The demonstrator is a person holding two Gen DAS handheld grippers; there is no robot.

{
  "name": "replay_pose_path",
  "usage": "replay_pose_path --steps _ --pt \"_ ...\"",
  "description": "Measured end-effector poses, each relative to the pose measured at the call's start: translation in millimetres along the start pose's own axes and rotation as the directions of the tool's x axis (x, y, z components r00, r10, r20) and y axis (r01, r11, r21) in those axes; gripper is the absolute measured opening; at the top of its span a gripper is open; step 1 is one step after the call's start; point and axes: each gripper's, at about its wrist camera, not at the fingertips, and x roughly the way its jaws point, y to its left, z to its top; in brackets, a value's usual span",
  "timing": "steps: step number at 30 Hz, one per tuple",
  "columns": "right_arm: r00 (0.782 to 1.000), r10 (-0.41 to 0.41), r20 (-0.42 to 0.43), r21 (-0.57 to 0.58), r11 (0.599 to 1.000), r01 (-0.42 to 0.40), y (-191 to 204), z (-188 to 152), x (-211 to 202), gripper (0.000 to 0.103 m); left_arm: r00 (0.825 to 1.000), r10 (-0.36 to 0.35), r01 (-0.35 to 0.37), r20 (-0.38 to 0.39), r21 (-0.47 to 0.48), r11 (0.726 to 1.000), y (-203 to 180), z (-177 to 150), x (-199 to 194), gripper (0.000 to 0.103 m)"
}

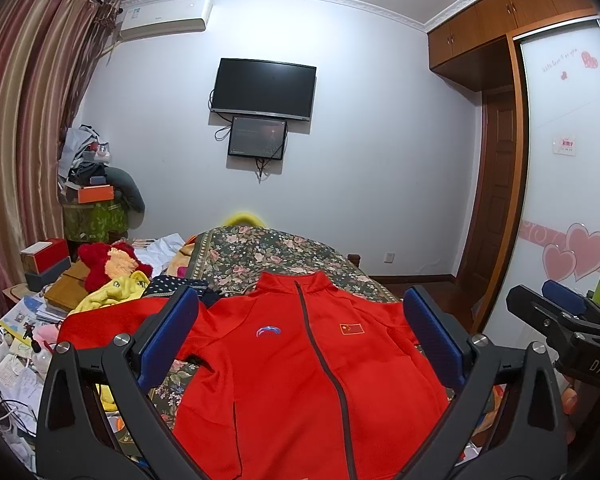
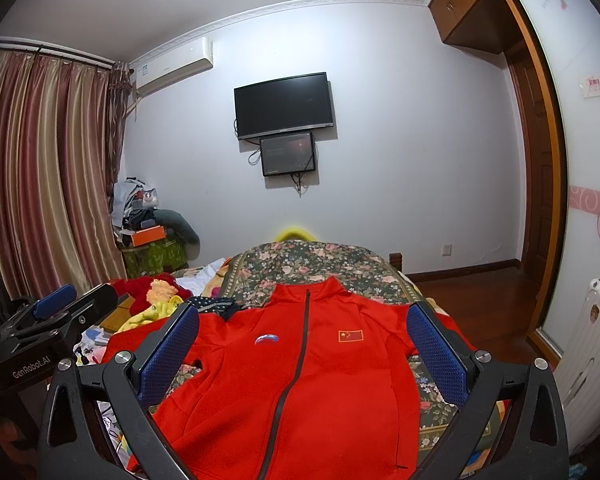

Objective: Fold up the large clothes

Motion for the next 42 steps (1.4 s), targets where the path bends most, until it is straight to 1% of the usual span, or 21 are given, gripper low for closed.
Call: replay_pose_path --steps 13,19,42 --pt "1.000 0.004 0.000 0.001 1.000 -0.004 0.2 1.8 -0.9 0.103 1.000 -0.006 0.006 0.004 -0.004 1.000 0.8 0.1 1.2 0.103" --pt "1.000 0.007 -0.002 0.004 1.000 -0.007 -0.5 -1.6 4.6 0.103 1.000 -0.002 0.001 0.016 0.011 1.000 -1.1 -1.2 -2.1 0.103" --pt "1.000 0.006 -0.008 0.006 1.000 -0.006 -0.6 -2.5 7.0 0.103 1.000 -0.011 0.011 0.012 0.007 1.000 0.2 -2.0 -1.8 0.103"
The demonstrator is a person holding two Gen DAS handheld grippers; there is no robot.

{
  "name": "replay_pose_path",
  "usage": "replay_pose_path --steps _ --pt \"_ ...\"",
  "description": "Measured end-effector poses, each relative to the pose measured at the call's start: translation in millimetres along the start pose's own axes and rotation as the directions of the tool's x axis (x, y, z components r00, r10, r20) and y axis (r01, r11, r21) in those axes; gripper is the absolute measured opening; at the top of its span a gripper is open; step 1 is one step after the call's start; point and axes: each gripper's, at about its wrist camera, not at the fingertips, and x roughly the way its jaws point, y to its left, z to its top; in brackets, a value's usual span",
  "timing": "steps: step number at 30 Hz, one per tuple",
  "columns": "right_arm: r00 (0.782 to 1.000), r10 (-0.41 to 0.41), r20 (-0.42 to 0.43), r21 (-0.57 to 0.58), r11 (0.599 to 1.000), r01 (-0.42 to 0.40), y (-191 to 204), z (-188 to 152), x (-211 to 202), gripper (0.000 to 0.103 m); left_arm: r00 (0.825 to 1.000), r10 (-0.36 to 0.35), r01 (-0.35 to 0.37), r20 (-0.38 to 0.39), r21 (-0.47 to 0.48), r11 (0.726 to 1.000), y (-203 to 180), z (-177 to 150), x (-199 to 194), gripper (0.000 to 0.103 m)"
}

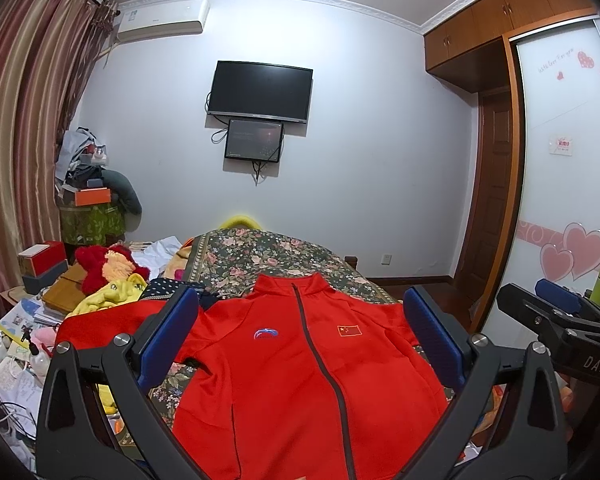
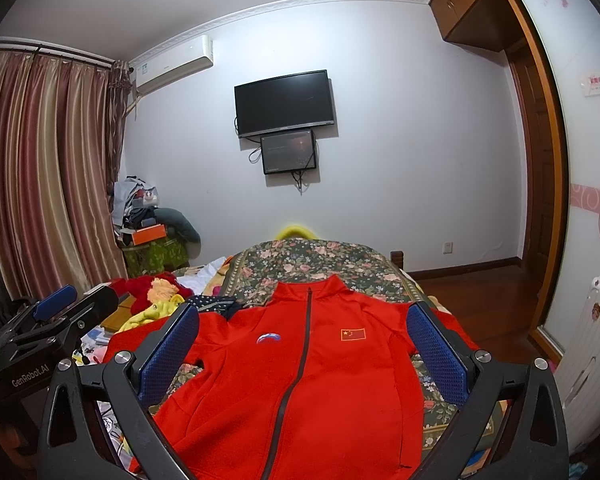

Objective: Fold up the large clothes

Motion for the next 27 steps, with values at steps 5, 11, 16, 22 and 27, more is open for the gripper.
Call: replay_pose_path --steps 5,11,16,22,27 --pt "1.000 -0.001 -0.002 0.000 1.000 0.001 0 0 1 0.103 1.000 -0.001 0.001 -0.001 0.000 1.000 0 0 0 0.103" --pt "1.000 -0.004 -0.008 -0.001 1.000 0.004 0 -1 5 0.103 1.000 0.000 0.000 -0.009 -0.001 1.000 2 -1 4 0.103" --pt "1.000 -0.022 -0.008 -0.018 1.000 0.021 3 0 15 0.103 1.000 0.012 -0.012 -0.015 -0.003 1.000 6 -2 11 0.103" --pt "0.999 -0.038 -0.015 -0.039 0.999 0.037 4 3 39 0.103 0.999 0.032 -0.033 -0.028 -0.009 0.999 19 -1 35 0.103" --pt "0.998 -0.031 -0.057 -0.038 0.999 0.029 5 7 85 0.103 0.994 0.090 -0.092 -0.059 -0.035 0.995 47 -1 68 0.103"
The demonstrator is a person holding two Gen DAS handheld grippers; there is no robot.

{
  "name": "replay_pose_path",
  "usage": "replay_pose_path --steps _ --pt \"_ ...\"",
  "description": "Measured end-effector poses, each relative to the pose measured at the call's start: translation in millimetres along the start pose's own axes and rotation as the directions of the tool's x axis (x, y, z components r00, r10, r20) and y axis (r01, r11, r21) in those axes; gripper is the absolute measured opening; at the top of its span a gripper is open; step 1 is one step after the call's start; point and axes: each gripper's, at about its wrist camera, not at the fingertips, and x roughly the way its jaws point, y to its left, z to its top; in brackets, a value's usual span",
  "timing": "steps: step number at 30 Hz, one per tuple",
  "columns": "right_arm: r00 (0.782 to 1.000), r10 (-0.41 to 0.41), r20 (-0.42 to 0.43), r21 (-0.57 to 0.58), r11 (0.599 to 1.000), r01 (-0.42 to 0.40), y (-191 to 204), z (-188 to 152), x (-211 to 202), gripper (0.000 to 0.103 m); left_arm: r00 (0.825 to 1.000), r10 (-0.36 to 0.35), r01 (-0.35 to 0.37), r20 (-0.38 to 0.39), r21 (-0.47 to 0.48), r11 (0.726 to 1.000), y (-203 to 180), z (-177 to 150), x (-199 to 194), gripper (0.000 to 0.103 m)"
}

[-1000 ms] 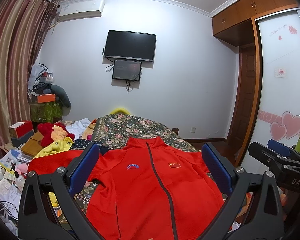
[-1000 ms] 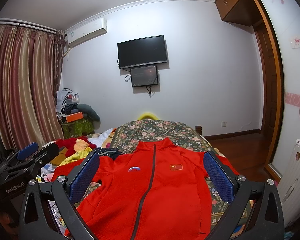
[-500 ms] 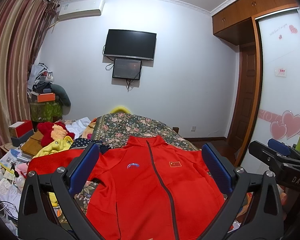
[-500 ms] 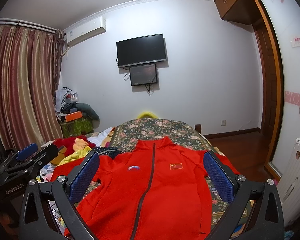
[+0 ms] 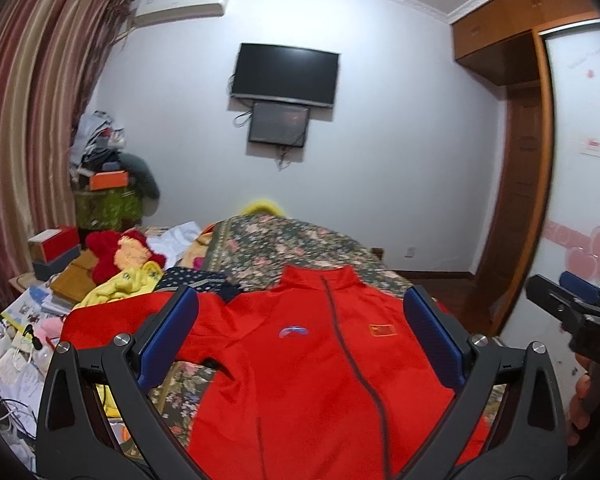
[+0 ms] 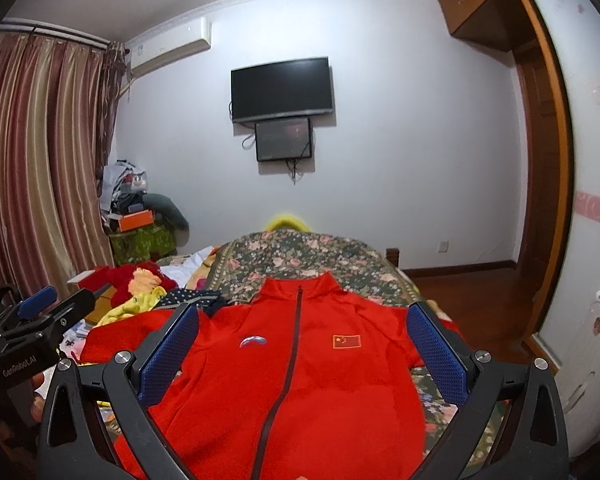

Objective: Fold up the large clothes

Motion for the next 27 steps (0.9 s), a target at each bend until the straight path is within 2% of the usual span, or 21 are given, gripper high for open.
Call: replay_pose_path --steps 5,7,9,12,16,21,24,26,27 --pt "0.997 0.008 -0.083 0.017 1.000 -0.007 0 2 65 0.103 0.997 0.034 -0.034 -0.075 0.000 0.999 36 -6 53 0.103" --pt "0.991 0.012 -0.131 0.012 1.000 -0.011 1 0 94 0.103 0.991 0.072 -0.071 -0.111 0.009 0.997 52 -13 73 0.103" --pt "0.982 0.011 -0.190 -0.013 1.000 -0.014 3 -4 129 0.103 0.984 0.100 -0.099 -0.147 0.017 0.995 72 -24 91 0.103" --pt "0.966 0.009 -0.260 -0.059 0.998 -0.025 4 -15 170 0.103 0.973 0.096 -0.096 -0.211 0.011 0.995 98 -44 111 0.103" --pt "0.931 0.011 -0.365 -0.072 0.997 -0.040 5 -40 225 0.103 0.941 0.111 -0.131 -0.320 -0.043 0.990 142 -79 136 0.103" --pt "0.885 -0.012 -0.465 -0.089 0.996 -0.033 7 -76 277 0.103 0.873 0.096 -0.196 -0.479 -0.163 0.967 200 -120 170 0.103" --pt "0.862 -0.017 -0.507 -0.104 0.994 -0.042 13 -93 298 0.103 0.834 0.057 -0.233 -0.548 -0.257 0.938 237 -142 192 0.102" --pt "0.850 -0.011 -0.526 -0.111 0.992 -0.056 17 -101 306 0.103 0.824 0.025 -0.248 -0.566 -0.321 0.914 258 -151 203 0.102" --pt "0.846 -0.013 -0.534 -0.120 0.991 -0.061 19 -104 310 0.103 0.820 -0.001 -0.256 -0.572 -0.369 0.893 272 -157 211 0.100"
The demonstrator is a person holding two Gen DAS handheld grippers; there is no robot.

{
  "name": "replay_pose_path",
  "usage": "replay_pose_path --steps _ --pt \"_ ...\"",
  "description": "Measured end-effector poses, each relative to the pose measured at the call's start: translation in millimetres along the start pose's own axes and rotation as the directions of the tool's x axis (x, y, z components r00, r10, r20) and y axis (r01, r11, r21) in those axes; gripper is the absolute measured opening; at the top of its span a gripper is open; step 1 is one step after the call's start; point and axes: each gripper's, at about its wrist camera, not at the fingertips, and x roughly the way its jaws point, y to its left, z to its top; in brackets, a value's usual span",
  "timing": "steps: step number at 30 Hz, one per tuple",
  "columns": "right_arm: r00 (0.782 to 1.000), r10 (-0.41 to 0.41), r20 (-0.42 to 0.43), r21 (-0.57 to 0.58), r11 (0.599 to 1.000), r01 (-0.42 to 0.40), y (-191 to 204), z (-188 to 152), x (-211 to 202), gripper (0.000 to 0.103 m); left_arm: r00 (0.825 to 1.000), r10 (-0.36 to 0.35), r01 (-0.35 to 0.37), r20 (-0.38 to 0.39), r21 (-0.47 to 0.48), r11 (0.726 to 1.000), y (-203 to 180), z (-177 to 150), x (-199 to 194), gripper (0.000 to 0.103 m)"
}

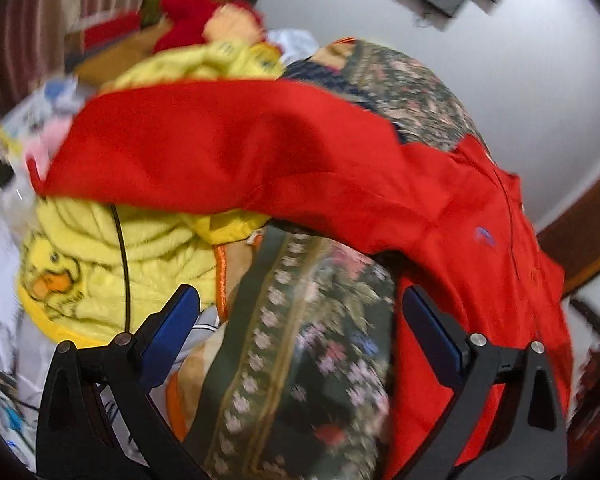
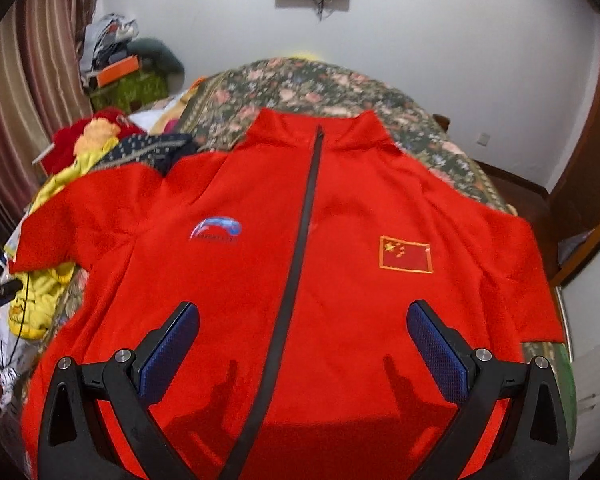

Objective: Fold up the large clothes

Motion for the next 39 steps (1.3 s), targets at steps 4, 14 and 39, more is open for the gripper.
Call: replay_pose_path --steps 4,14,39 --pt "1.000 -0.014 -0.022 -0.037 0.999 0.013 10 -2 12 0.103 0.997 -0.068 0.064 -0.027 -0.133 0.989 32 16 25 0.091" --pt "0.999 -0.013 -0.051 -0.046 0.999 0.011 13 -1 21 0.103 0.999 0.028 -0.019 0.024 -0.313 0.950 93 48 62 0.075" --pt "1.000 0.016 0.016 0.034 0.999 -0.016 -32 4 -27 0.103 0.851 0.245 -0.354 0.465 0.163 0.921 -97 142 -57 0.003"
